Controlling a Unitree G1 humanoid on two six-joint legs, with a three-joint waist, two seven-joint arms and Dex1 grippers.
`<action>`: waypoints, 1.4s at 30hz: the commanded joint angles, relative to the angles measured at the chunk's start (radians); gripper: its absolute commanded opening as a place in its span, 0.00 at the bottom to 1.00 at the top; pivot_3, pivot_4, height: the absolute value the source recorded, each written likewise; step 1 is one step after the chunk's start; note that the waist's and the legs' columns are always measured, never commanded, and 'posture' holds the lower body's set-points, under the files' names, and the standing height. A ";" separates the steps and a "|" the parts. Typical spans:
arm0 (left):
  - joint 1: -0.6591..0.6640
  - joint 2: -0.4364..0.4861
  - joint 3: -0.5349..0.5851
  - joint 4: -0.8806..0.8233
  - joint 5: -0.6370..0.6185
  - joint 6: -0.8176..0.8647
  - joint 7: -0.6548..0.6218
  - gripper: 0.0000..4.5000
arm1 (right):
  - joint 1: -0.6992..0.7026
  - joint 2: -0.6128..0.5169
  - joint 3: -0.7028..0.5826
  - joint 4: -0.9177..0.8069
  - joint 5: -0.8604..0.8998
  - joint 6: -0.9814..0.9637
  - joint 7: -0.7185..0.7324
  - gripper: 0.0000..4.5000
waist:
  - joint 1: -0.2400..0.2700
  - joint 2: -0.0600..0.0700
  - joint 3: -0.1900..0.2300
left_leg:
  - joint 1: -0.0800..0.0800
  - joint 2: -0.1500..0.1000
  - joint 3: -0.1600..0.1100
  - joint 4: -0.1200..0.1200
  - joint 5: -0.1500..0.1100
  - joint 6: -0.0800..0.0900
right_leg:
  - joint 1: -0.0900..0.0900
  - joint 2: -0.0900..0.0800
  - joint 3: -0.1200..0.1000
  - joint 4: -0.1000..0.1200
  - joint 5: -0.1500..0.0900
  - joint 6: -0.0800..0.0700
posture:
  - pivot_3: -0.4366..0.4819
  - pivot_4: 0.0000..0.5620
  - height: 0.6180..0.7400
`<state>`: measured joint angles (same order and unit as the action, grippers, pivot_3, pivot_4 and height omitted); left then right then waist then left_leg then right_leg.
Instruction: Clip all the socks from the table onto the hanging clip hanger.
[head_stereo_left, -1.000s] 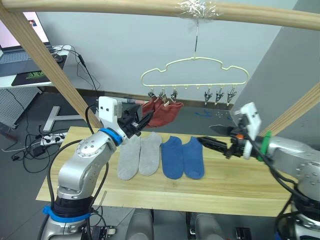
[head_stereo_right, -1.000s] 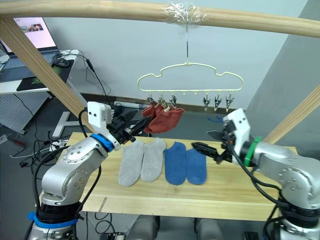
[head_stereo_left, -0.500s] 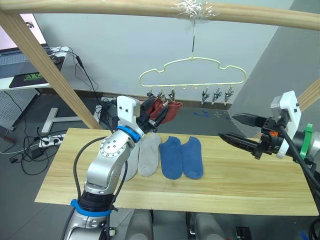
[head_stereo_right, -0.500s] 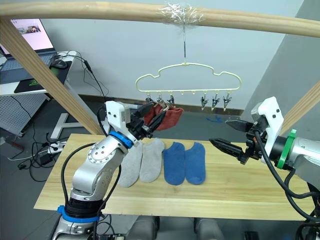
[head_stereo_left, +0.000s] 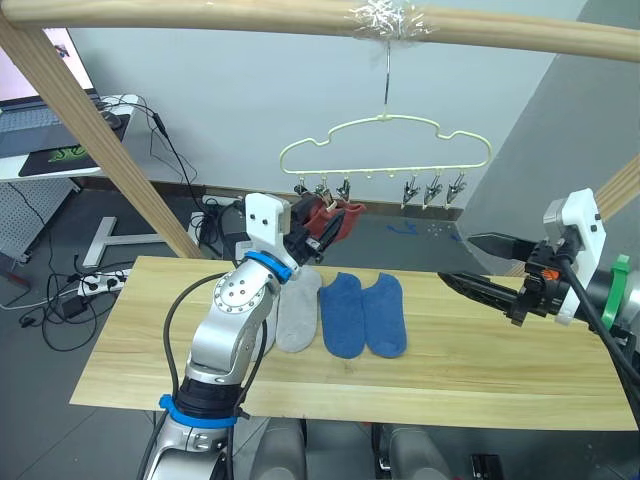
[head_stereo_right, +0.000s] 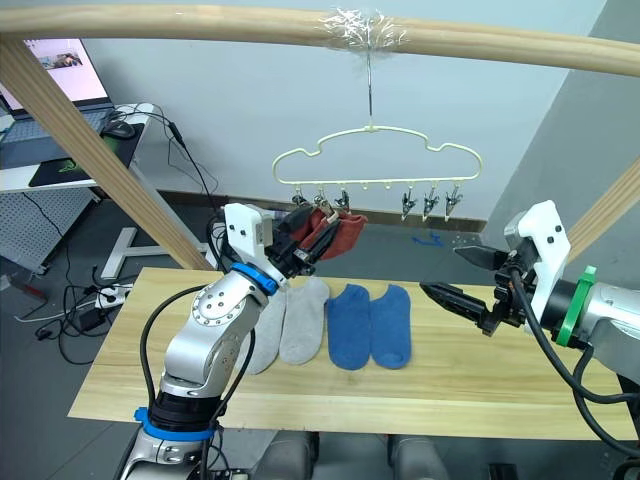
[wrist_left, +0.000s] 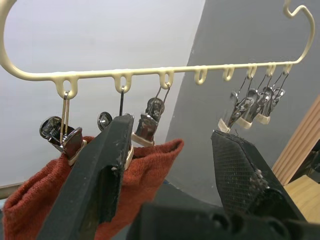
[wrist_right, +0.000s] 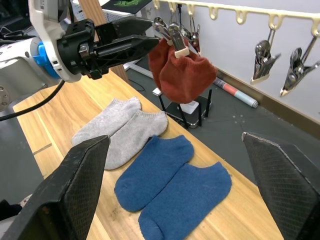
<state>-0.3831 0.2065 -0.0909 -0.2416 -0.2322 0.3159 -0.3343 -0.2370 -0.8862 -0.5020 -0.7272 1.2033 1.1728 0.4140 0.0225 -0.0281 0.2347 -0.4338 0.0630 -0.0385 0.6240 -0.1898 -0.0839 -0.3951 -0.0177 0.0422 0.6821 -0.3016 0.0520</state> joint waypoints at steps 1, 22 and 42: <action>-0.015 -0.016 -0.007 -0.025 0.020 -0.013 0.015 0.44 | -0.011 -0.041 -0.064 -0.004 0.044 -0.045 -0.021 1.00 | 0.000 0.000 0.000 | 0.000 0.000 0.000 0.001 0.000 0.000 | 0.001 0.000 0.000 0.000 0.000 0.000 | 0.50 0.32 1.00; -0.204 -0.149 -0.015 0.355 0.149 -0.064 0.134 0.44 | 0.090 -0.175 -0.126 -0.038 0.292 -0.163 -0.239 1.00 | -0.037 0.000 0.000 | 0.002 -0.001 -0.001 0.005 0.001 0.003 | 0.005 0.000 0.001 -0.001 0.003 0.002 | 0.37 0.34 1.00; -0.180 -0.125 0.019 0.375 0.201 -0.117 0.192 0.44 | 0.189 -0.223 -0.130 -0.052 0.353 -0.249 -0.286 1.00 | -0.054 0.000 0.000 | 0.002 -0.001 -0.001 0.005 0.001 0.003 | 0.005 0.000 0.001 -0.001 0.003 0.002 | 0.37 0.38 1.00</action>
<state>-0.5640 0.0816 -0.0723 0.1772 -0.0446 0.2116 -0.1449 -0.0491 -1.0936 -0.6056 -0.7631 1.5359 0.9507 0.1295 -0.0319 -0.0283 0.2348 -0.4321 0.0624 -0.0391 0.6292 -0.1888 -0.0807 -0.3896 -0.0175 0.0433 0.6807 -0.2985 0.0542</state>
